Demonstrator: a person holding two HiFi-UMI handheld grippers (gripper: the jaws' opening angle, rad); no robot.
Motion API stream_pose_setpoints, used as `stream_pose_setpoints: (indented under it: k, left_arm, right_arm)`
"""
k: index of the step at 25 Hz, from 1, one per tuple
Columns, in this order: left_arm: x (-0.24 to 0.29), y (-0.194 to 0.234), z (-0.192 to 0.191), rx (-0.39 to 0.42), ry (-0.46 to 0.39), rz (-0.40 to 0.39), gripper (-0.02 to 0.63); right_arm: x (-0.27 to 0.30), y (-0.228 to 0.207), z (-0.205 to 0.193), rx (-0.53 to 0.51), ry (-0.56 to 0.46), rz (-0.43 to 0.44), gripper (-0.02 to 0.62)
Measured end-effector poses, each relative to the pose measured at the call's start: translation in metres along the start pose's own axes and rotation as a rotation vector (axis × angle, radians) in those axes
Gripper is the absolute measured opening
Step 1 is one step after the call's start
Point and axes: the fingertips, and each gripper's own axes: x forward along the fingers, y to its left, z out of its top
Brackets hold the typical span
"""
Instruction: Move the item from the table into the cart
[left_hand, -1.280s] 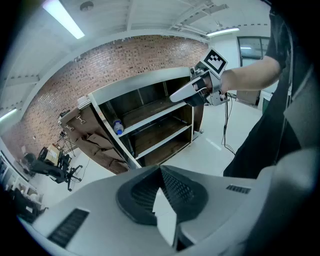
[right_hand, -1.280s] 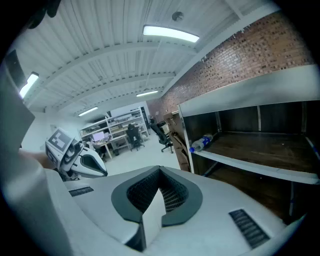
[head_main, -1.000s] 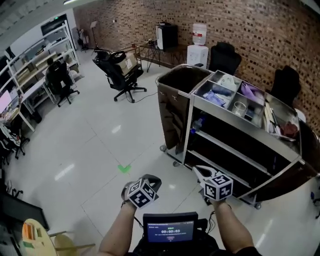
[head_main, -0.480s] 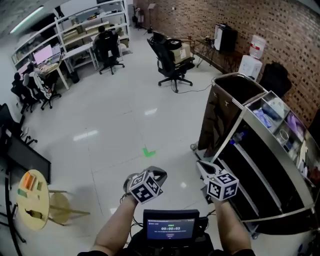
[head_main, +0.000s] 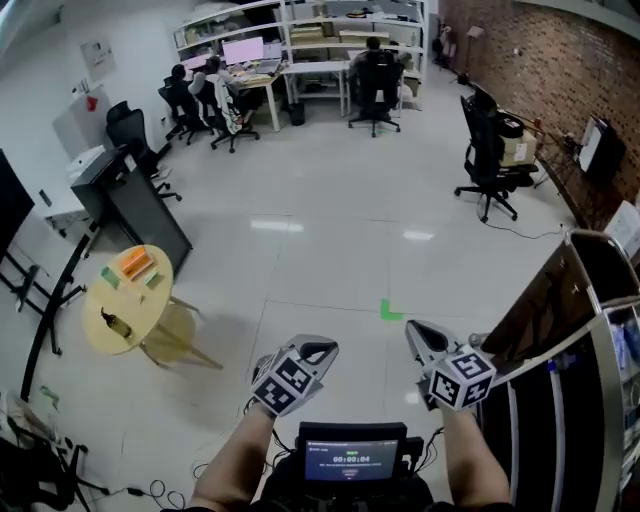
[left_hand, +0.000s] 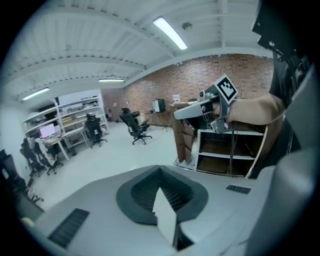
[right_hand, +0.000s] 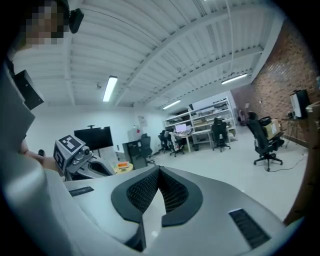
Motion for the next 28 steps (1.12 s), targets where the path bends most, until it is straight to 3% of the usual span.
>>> stream_pose_setpoints:
  k: [3,8,12,15,22,28]
  left_arm:
    - [-0.073,0.075,-0.048,-0.120,-0.051,0.131,0.000]
    - [-0.230,0.218,-0.175,-0.287,-0.123,0.361,0.000]
    - [-0.340,0.305,-0.272,-0.390,-0.159,0.513,0.000]
    - [-0.407,0.355,-0.324,-0.468,-0.193,0.631,0.000]
    - [-0.509,0.481,-0.426,-0.586,-0.199,0.881,0.000]
    - [-0.564,0.592,-0.459,-0.666,-0.232,1.030,0.020]
  right_arm:
    - [0.088,0.071,0.006,-0.025,0.024,0.100,0.000]
    - [0.265,0.236,-0.001,-0.041,0.037,0.253,0.000]
    - [0.384,0.363,-0.011,-0.076,0.055,0.368,0.000]
    - [0.454,0.436,-0.013,-0.101,0.075,0.458,0.000]
    - [0.626,0.549,-0.021,-0.131,0.129,0.651,0.000]
    - [0.770,0.618,0.001,-0.157,0.149,0.827,0.000]
